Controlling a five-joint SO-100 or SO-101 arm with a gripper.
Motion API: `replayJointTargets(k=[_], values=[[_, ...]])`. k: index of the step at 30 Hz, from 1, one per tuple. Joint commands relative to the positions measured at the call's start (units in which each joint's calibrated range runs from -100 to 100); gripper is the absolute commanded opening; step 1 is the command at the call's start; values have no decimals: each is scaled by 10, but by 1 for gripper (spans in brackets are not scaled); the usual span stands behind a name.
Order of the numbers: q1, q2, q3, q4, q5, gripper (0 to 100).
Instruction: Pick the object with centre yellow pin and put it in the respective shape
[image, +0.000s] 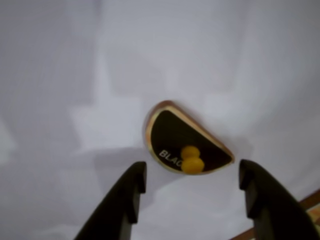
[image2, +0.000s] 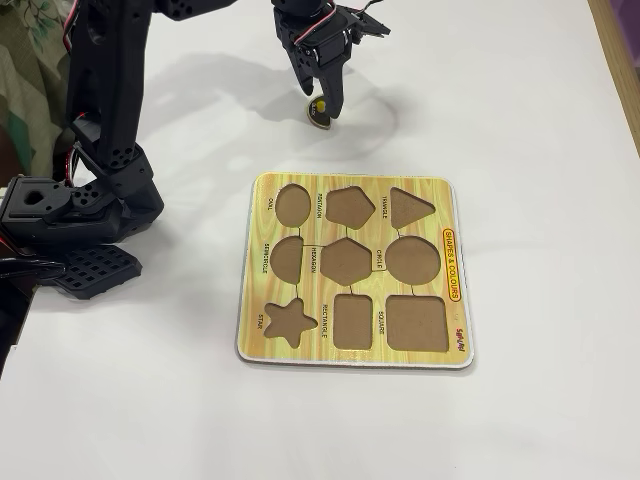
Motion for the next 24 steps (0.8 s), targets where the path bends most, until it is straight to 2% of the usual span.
replayJointTargets(k=[1,24], values=[[10,-11,-19,-6,-1,21],[15,12,-19,-6,-1,21]])
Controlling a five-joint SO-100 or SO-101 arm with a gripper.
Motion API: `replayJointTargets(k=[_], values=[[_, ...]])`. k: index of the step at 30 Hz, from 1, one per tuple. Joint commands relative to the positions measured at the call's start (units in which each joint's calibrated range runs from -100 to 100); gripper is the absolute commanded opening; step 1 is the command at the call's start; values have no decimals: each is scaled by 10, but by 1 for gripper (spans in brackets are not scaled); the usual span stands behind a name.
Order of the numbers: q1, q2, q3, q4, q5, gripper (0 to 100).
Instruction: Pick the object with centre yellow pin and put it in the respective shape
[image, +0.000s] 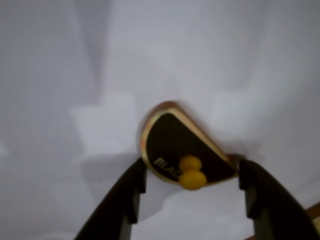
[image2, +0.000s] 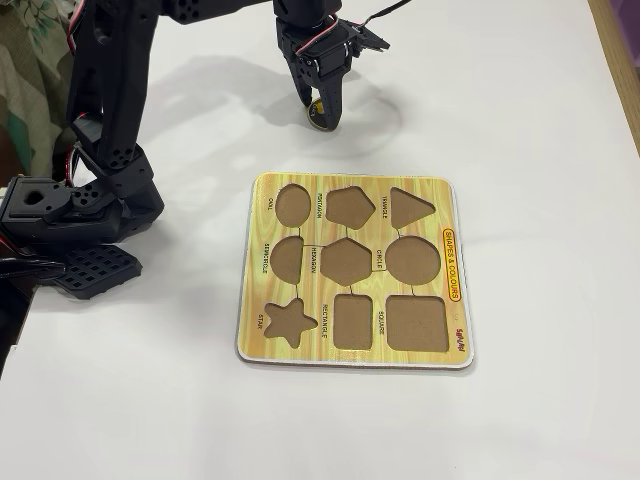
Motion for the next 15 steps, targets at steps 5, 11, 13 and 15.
replayJointTargets(k=[5,11,13,15], values=[[9,-15,-26,-6,-1,21],[9,-15,-27,-6,-1,21],[9,-15,-27,-6,-1,21],[10,-15,-26,-6,2,21]])
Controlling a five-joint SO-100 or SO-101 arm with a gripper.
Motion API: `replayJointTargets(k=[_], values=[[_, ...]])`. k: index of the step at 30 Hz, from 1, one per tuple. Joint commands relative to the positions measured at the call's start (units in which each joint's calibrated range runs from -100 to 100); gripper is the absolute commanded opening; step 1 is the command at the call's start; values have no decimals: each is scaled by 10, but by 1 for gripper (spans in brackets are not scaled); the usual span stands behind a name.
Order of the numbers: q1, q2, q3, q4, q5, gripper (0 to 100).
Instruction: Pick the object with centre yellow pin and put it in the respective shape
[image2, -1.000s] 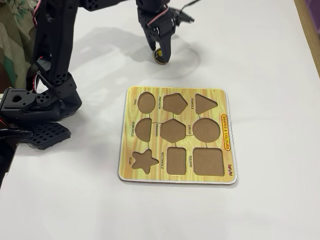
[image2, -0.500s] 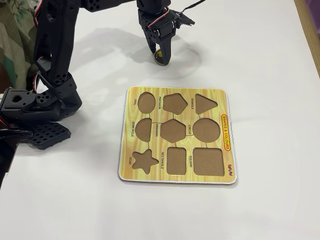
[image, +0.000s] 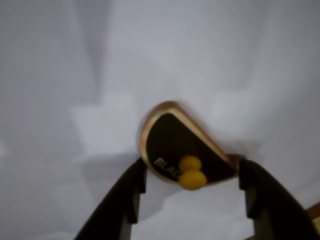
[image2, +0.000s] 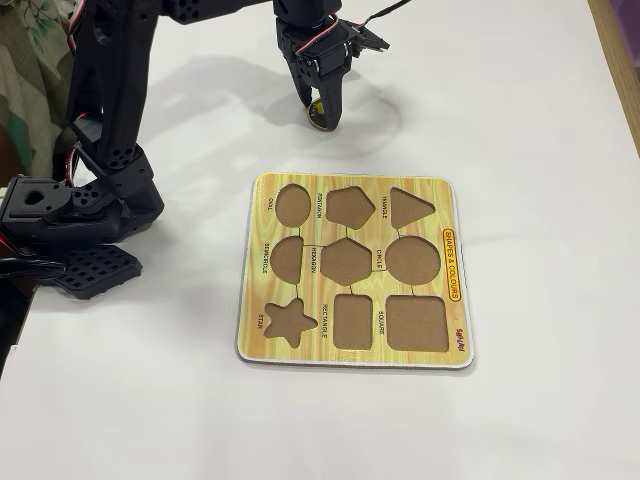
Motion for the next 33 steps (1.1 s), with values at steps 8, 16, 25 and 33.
replayJointTargets(k=[8,16,25,33], values=[[26,-15,-26,-6,5,17],[26,-15,-21,-6,5,10],[26,-39,-16,-6,4,11],[40,-55,9,0,1,12]])
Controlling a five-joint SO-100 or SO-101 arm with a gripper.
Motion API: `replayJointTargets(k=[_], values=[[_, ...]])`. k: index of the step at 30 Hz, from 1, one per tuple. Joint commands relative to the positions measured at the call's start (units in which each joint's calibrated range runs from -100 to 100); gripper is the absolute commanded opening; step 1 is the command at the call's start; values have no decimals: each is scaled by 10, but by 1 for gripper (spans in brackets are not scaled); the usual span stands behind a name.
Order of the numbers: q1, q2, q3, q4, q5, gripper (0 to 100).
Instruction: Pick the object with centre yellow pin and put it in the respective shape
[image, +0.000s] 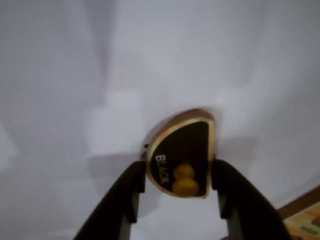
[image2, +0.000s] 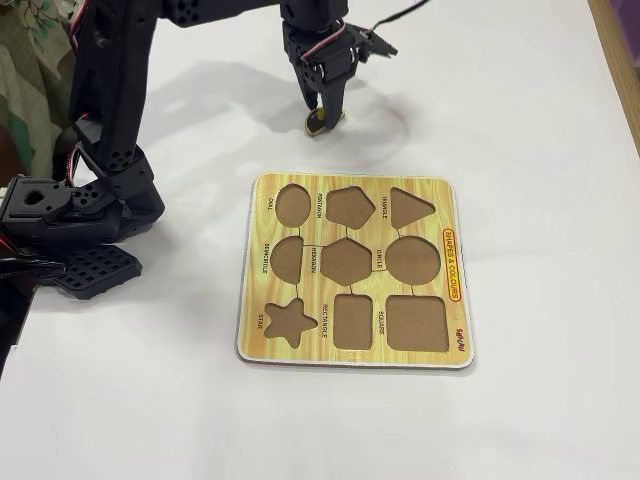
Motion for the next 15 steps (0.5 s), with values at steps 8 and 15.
replayJointTargets(k=[8,15], values=[[11,-40,-12,-6,-5,19],[11,-40,-8,-6,-5,19]])
